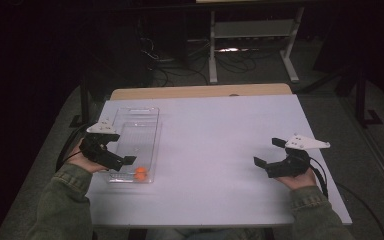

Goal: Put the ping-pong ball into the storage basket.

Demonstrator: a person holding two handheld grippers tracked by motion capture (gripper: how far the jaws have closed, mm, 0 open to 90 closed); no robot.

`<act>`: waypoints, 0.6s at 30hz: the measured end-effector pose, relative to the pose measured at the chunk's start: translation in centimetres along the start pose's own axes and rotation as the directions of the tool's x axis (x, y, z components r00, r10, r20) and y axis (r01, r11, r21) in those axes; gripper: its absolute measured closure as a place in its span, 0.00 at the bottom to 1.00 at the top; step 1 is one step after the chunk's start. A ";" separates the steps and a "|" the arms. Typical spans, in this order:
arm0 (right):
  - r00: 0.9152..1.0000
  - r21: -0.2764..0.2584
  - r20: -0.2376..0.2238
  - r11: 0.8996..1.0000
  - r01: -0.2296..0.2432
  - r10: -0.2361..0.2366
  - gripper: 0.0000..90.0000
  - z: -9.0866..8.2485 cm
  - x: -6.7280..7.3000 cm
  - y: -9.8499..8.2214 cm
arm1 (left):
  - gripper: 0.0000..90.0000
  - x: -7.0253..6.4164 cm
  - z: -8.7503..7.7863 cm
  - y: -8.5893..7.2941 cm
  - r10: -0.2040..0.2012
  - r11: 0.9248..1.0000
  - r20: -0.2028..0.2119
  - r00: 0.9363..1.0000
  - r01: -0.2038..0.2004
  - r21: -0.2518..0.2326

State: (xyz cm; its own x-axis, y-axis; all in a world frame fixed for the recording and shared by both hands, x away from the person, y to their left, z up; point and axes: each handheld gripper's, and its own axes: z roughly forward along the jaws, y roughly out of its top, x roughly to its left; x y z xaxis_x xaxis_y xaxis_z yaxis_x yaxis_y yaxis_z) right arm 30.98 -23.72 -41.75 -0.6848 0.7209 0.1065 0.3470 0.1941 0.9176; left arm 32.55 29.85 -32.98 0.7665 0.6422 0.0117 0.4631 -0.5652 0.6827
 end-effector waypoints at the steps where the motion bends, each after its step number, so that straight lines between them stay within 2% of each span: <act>1: 1.000 -0.001 0.002 1.000 0.000 0.000 0.00 0.0 0.0 0.0 | 0.00 0.0 -0.1 -0.2 -0.003 1.000 -0.001 1.000 0.003 -0.009; 9: 1.000 -0.001 0.001 1.000 0.001 -0.001 0.00 0.0 0.0 0.0 | 0.00 0.0 -0.6 -1.7 -0.027 0.998 -0.024 0.999 0.026 -0.061; 13: 1.000 -0.005 0.002 1.000 -0.001 0.001 0.00 0.0 0.0 0.0 | 0.00 0.1 -1.1 -2.6 -0.048 0.993 -0.031 0.998 0.045 -0.105; 18: 1.000 -0.004 0.002 1.000 0.001 -0.001 0.00 0.0 0.1 0.1 | 0.00 -0.1 -1.6 -3.5 -0.047 0.987 -0.031 0.998 0.042 -0.155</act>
State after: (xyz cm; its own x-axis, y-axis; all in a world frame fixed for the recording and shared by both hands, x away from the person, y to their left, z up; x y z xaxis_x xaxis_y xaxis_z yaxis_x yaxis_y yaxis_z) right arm 30.95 -23.66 -41.70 -0.6839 0.7219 0.1049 0.3436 0.1919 0.9193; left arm 30.15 32.56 -34.21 0.7298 0.6836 0.0021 0.4198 -0.4506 0.7878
